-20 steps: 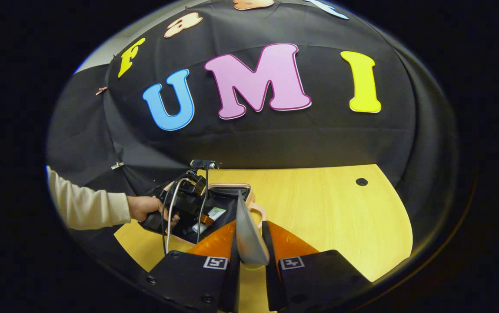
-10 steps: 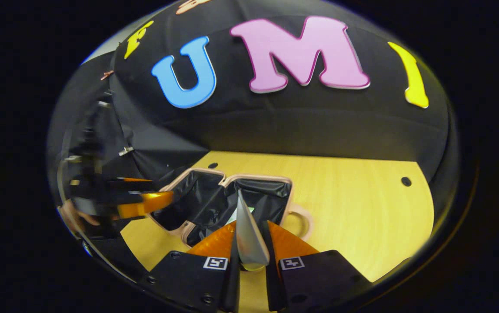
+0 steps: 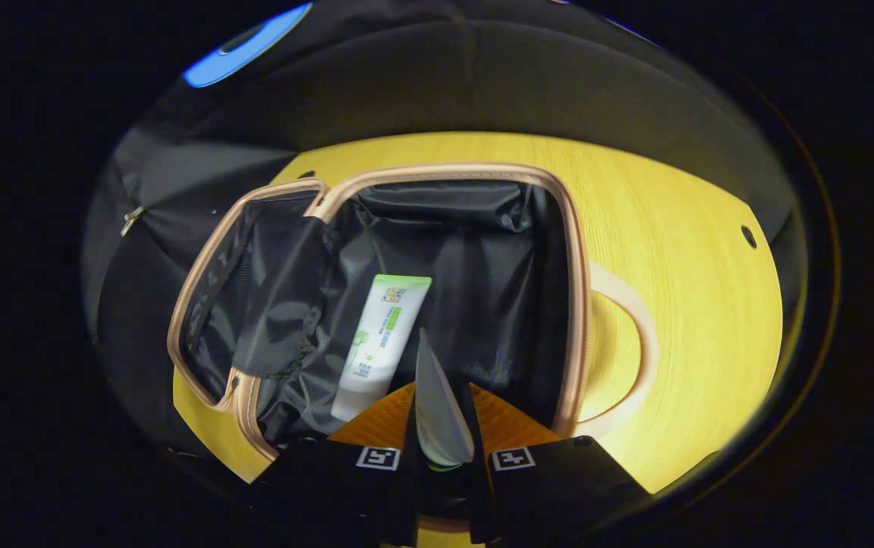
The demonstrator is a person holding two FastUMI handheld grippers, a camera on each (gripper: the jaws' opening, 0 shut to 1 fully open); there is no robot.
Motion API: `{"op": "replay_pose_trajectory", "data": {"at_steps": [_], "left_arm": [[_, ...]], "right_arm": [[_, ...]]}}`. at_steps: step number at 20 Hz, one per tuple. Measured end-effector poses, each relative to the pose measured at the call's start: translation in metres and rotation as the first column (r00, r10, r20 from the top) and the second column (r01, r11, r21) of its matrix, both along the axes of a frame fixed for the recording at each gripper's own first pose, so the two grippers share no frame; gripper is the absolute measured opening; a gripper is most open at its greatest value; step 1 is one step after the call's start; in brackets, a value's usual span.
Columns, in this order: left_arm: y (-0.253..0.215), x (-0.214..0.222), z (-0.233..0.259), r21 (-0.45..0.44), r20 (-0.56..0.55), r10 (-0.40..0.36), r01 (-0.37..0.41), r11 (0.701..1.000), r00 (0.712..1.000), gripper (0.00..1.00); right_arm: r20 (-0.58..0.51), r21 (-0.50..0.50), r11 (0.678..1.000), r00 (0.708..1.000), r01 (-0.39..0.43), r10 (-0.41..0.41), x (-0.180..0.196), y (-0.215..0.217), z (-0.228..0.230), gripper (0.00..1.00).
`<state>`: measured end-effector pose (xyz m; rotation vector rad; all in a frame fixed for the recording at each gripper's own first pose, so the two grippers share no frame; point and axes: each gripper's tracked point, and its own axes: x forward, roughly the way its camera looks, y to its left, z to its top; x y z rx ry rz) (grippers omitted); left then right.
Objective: First open the suitcase, pack the skin care products into it, and then close the suitcase.
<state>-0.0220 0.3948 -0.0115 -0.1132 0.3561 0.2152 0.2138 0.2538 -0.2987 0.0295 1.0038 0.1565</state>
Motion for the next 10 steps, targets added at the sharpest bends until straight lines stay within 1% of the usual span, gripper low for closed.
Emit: {"op": "replay_pose_trajectory", "data": {"at_steps": [2,3,4,5,6,7,9,10], "left_arm": [[-0.002,-0.009,-0.007,-0.054,-0.004,-0.003,0.003,0.999,1.0,0.98],[-0.002,-0.014,-0.013,-0.084,-0.013,-0.005,0.004,0.996,1.0,0.98],[0.003,-0.019,-0.02,-0.097,-0.02,0.007,-0.009,0.995,1.0,0.98],[0.009,-0.024,-0.026,-0.101,-0.029,0.019,-0.022,0.995,0.999,0.98],[0.014,-0.027,-0.03,-0.101,-0.035,0.03,-0.034,0.994,0.999,0.98],[0.02,-0.03,-0.034,-0.099,-0.04,0.04,-0.044,0.994,0.998,0.98],[0.034,-0.033,-0.041,-0.084,-0.046,0.064,-0.067,0.994,0.997,0.98],[0.043,-0.034,-0.04,-0.073,-0.044,0.082,-0.085,0.994,0.996,0.98]], "right_arm": [[-0.047,-0.006,0.999,0.998,0.037,-0.037,0.005,-0.009,-0.006,0.29],[-0.078,0.01,0.998,0.995,0.057,-0.056,0.005,-0.008,-0.008,0.21],[-0.097,0.039,0.996,0.993,0.079,-0.075,0.005,-0.006,-0.006,0.31],[-0.098,0.075,0.992,0.991,0.097,-0.089,0.008,-0.001,-0.001,0.32],[-0.096,0.124,0.988,0.992,0.095,-0.083,0.008,0.011,0.002,0.46],[-0.081,0.132,0.987,0.994,0.087,-0.077,0.007,0.018,0.01,0.6],[0.027,0.085,0.995,0.998,0.061,-0.063,0.01,0.013,0.03,0.87],[0.073,0.071,0.997,0.996,0.036,-0.041,0.007,0.011,0.041,0.98]]}}
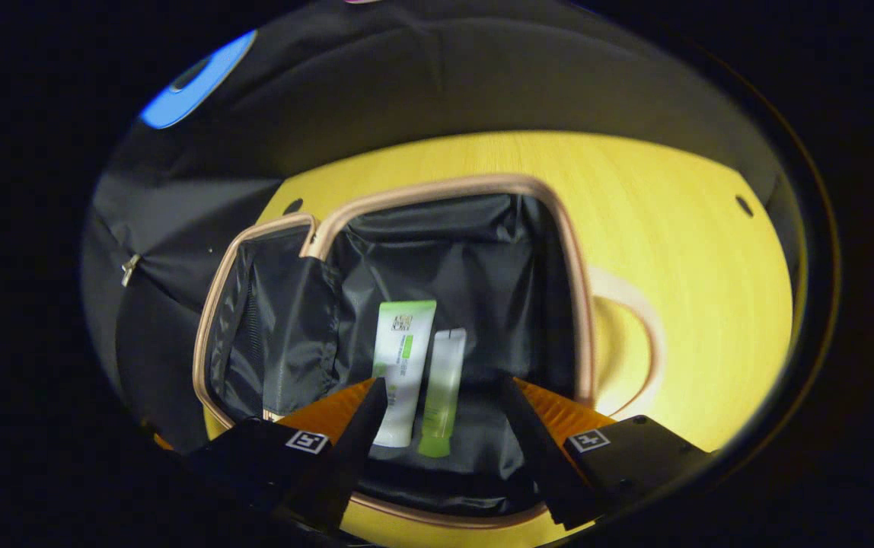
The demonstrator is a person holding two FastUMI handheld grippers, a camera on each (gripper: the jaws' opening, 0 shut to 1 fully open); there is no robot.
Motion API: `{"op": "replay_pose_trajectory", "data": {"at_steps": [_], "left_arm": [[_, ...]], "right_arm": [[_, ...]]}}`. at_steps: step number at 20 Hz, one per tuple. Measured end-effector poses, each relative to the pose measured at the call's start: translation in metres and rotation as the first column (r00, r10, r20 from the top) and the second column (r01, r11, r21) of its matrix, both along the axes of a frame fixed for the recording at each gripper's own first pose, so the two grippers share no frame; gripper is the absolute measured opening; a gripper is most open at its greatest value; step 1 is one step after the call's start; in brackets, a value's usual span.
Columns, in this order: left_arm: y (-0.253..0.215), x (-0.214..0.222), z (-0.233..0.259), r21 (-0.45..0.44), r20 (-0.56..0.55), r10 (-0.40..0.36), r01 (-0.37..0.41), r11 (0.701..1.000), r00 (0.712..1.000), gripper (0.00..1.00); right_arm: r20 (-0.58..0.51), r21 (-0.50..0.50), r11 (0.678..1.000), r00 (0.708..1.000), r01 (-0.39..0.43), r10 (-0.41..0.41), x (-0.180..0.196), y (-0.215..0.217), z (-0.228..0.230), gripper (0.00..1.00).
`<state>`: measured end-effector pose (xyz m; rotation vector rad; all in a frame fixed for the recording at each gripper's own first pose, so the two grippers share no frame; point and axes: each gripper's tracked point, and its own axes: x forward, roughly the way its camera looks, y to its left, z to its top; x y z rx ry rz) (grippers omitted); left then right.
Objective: First open the suitcase, pack the skin care products into it, and then close the suitcase.
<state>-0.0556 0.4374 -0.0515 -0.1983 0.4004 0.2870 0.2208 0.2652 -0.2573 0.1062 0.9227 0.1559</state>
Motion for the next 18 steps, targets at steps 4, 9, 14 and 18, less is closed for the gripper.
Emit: {"op": "replay_pose_trajectory", "data": {"at_steps": [4,9,14,18], "left_arm": [[0.033,0.011,-0.004,-0.017,0.03,0.047,-0.047,0.999,0.998,0.98],[0.09,0.052,-0.014,-0.01,0.037,0.053,-0.053,0.999,0.998,0.98],[0.145,0.115,-0.032,-0.031,0.0,0.025,-0.025,0.999,1.0,0.98],[0.165,0.166,-0.052,-0.125,-0.044,0.012,-0.017,0.992,0.999,0.98]], "right_arm": [[0.155,-0.045,0.998,0.987,-0.036,0.043,-0.026,-0.012,0.056,0.98],[0.326,-0.069,0.998,0.945,-0.005,0.027,-0.082,-0.044,0.122,0.98],[0.443,-0.106,0.987,0.894,0.12,-0.061,-0.167,-0.106,0.158,0.97],[0.449,-0.17,0.954,0.881,0.247,-0.148,-0.234,-0.169,0.15,0.97]]}}
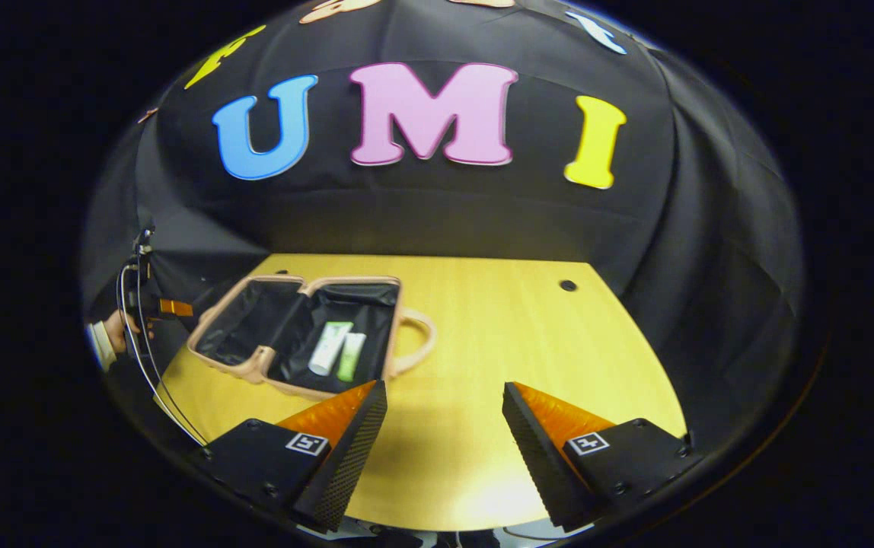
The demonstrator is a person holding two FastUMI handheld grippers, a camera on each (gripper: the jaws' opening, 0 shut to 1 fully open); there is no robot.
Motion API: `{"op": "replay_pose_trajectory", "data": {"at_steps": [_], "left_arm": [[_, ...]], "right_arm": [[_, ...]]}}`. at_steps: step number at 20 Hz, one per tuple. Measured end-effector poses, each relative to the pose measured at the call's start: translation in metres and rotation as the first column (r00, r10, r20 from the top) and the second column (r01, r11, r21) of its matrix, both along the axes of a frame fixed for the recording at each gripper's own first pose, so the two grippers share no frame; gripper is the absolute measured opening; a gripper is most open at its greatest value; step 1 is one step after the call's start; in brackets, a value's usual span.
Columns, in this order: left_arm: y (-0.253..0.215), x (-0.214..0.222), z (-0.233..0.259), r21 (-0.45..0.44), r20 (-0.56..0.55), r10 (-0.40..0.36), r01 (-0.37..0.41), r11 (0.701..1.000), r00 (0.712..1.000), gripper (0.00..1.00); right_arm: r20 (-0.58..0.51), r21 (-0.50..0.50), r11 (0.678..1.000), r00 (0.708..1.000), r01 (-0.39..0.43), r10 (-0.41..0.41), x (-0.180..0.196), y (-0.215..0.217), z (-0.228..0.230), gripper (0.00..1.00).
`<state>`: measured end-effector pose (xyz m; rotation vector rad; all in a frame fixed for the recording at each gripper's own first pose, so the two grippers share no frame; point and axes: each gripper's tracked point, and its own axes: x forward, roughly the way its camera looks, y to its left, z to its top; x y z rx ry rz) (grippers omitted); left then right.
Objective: First open the suitcase, pack the skin care products into it, and then close the suitcase.
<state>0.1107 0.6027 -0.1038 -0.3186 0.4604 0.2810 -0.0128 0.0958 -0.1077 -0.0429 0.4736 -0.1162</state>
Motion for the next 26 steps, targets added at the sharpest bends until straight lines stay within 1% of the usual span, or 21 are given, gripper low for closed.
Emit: {"op": "replay_pose_trajectory", "data": {"at_steps": [2,4,5,8,9,10,11,12,13,15,16,17,18,19,20,21,22,23,25,26], "left_arm": [[0.005,0.022,-0.009,-0.069,-0.007,-0.002,0.001,0.998,1.0,0.97],[0.002,0.036,-0.022,-0.149,-0.032,-0.005,0.0,0.989,0.999,0.96],[0.003,0.042,-0.029,-0.17,-0.046,-0.004,-0.004,0.985,0.999,0.95],[0.007,0.049,-0.053,-0.208,-0.105,0.001,-0.023,0.978,0.994,0.93],[0.008,0.051,-0.059,-0.226,-0.124,0.01,-0.038,0.974,0.992,0.88],[0.003,0.055,-0.062,-0.269,-0.12,0.003,-0.036,0.962,0.993,0.85],[0.0,0.06,-0.063,-0.301,-0.113,0.0,-0.035,0.953,0.994,0.77],[0.001,0.063,-0.062,-0.321,-0.095,0.003,-0.034,0.946,0.995,0.73],[-0.003,0.067,-0.062,-0.352,-0.081,-0.004,-0.025,0.936,0.997,0.58],[-0.004,0.063,-0.058,-0.382,-0.086,0.021,-0.052,0.923,0.996,0.27],[-0.004,0.065,-0.058,-0.388,-0.076,0.032,-0.059,0.92,0.997,0.26],[-0.003,0.065,-0.049,-0.391,-0.054,0.047,-0.065,0.918,0.997,0.2],[-0.002,0.064,-0.036,-0.395,-0.028,0.061,-0.067,0.916,0.998,0.18],[-0.004,0.061,-0.022,-0.389,-0.011,0.059,-0.059,0.92,0.998,0.13],[-0.005,0.055,-0.008,-0.349,-0.012,0.054,-0.055,0.936,0.998,0.1],[-0.002,0.051,0.007,-0.283,-0.006,0.051,-0.051,0.958,0.999,0.12],[-0.005,0.049,0.022,-0.227,0.0,0.033,-0.032,0.973,0.999,0.07],[-0.012,0.047,0.04,-0.171,0.01,0.011,-0.009,0.985,1.0,0.06],[-0.026,0.04,0.078,-0.039,0.039,-0.033,0.035,0.999,0.999,0.06],[-0.037,0.034,0.099,0.022,0.05,-0.056,0.055,0.998,0.997,0.06]], "right_arm": [[-0.044,0.017,0.998,0.997,0.058,-0.057,-0.03,-0.017,-0.011,0.98],[-0.081,0.0,0.994,0.991,0.109,-0.109,-0.056,-0.037,-0.021,0.97],[-0.092,-0.004,0.992,0.988,0.123,-0.123,-0.067,-0.04,-0.023,0.97],[-0.107,0.006,0.987,0.981,0.162,-0.16,-0.083,-0.046,-0.027,0.98],[-0.117,0.022,0.987,0.981,0.158,-0.154,-0.082,-0.043,-0.03,0.98],[-0.127,0.015,0.988,0.98,0.156,-0.153,-0.08,-0.044,-0.034,0.97],[-0.142,0.002,0.989,0.979,0.149,-0.147,-0.078,-0.044,-0.038,0.98],[-0.156,-0.006,0.991,0.978,0.136,-0.136,-0.075,-0.041,-0.04,0.97],[-0.158,-0.009,0.992,0.98,0.125,-0.125,-0.07,-0.038,-0.039,0.98],[-0.143,-0.012,0.994,0.983,0.11,-0.11,-0.062,-0.035,-0.035,0.98],[-0.139,-0.013,0.994,0.985,0.104,-0.105,-0.059,-0.034,-0.034,0.98],[-0.139,-0.013,0.995,0.985,0.099,-0.099,-0.057,-0.034,-0.033,0.98],[-0.131,-0.012,0.995,0.987,0.096,-0.097,-0.054,-0.034,-0.032,0.98],[-0.122,-0.005,0.996,0.988,0.094,-0.094,-0.048,-0.035,-0.03,0.99],[-0.119,0.005,0.996,0.989,0.093,-0.092,-0.044,-0.036,-0.029,0.99],[-0.115,0.015,0.995,0.989,0.094,-0.092,-0.04,-0.038,-0.029,0.99],[-0.11,0.026,0.995,0.99,0.094,-0.09,-0.036,-0.04,-0.029,0.99],[-0.101,0.038,0.995,0.991,0.091,-0.086,-0.031,-0.041,-0.027,0.99],[-0.099,0.055,0.995,0.992,0.078,-0.072,-0.022,-0.047,-0.028,1.0],[-0.097,0.065,0.995,0.993,0.069,-0.062,-0.018,-0.05,-0.027,0.99]]}}
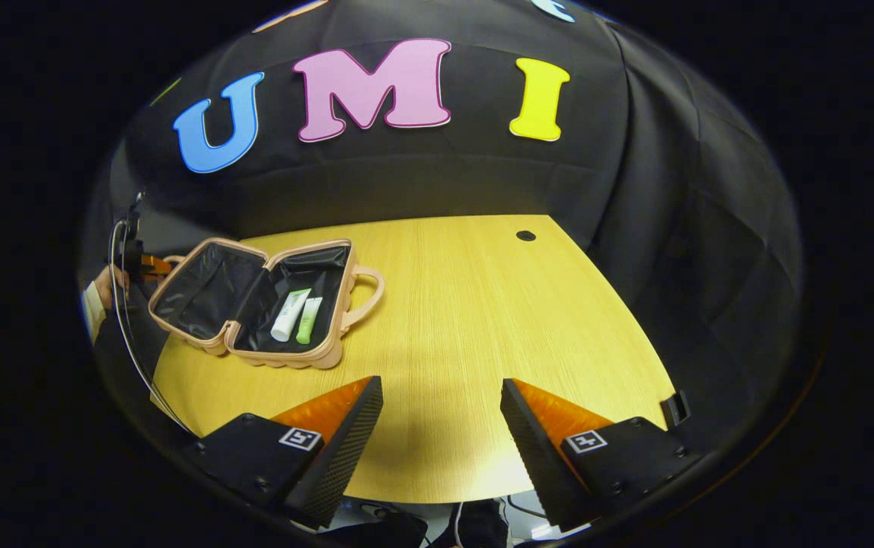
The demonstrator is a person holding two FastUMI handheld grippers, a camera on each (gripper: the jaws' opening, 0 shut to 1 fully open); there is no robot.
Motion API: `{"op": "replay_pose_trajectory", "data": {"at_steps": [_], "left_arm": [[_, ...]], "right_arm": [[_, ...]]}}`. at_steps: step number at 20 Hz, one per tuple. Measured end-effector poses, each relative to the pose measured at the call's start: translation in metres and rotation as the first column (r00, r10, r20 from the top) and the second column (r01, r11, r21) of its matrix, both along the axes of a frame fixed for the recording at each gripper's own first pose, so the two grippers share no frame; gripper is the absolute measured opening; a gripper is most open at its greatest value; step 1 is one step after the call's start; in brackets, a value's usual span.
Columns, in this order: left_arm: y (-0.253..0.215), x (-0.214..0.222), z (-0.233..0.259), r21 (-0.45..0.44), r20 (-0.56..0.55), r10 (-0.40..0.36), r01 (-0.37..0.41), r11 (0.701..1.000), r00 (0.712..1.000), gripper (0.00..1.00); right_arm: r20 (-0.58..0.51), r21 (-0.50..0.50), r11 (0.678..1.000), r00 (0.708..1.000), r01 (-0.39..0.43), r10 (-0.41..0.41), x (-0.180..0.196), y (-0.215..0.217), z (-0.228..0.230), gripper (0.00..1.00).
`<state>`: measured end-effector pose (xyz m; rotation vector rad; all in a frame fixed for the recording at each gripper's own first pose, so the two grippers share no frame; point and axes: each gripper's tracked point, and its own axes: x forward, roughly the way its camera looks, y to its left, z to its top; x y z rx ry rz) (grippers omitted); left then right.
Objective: First open the suitcase, pack the skin care products into it, and then close the suitcase.
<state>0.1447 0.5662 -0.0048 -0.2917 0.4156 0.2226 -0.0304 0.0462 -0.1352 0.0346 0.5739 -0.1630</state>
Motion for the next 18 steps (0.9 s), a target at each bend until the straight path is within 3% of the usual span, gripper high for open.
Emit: {"op": "replay_pose_trajectory", "data": {"at_steps": [2,5,10,12,15,18], "left_arm": [[-0.027,-0.005,0.047,0.07,0.049,-0.05,0.046,0.996,0.998,0.06],[-0.087,-0.019,0.115,0.092,0.135,-0.149,0.137,0.986,0.98,0.06],[-0.243,-0.019,0.145,0.017,0.208,-0.297,0.3,0.954,0.932,0.06],[-0.309,-0.013,0.139,-0.07,0.206,-0.351,0.372,0.926,0.913,0.06],[-0.383,0.002,0.089,-0.152,0.118,-0.401,0.415,0.897,0.909,0.06],[-0.414,0.013,0.028,-0.167,0.001,-0.407,0.401,0.901,0.914,0.06]], "right_arm": [[0.022,0.019,1.0,1.0,-0.021,0.02,0.013,-0.006,0.006,1.0],[0.055,0.022,0.998,0.996,-0.065,0.064,0.031,-0.019,0.017,0.99],[0.114,0.058,0.99,0.986,-0.129,0.122,0.062,-0.046,0.033,0.98],[0.142,0.076,0.987,0.981,-0.144,0.132,0.075,-0.057,0.039,0.98],[0.166,0.094,0.981,0.974,-0.171,0.154,0.085,-0.075,0.045,0.98],[0.172,0.114,0.973,0.969,-0.201,0.18,0.096,-0.09,0.044,0.97]]}}
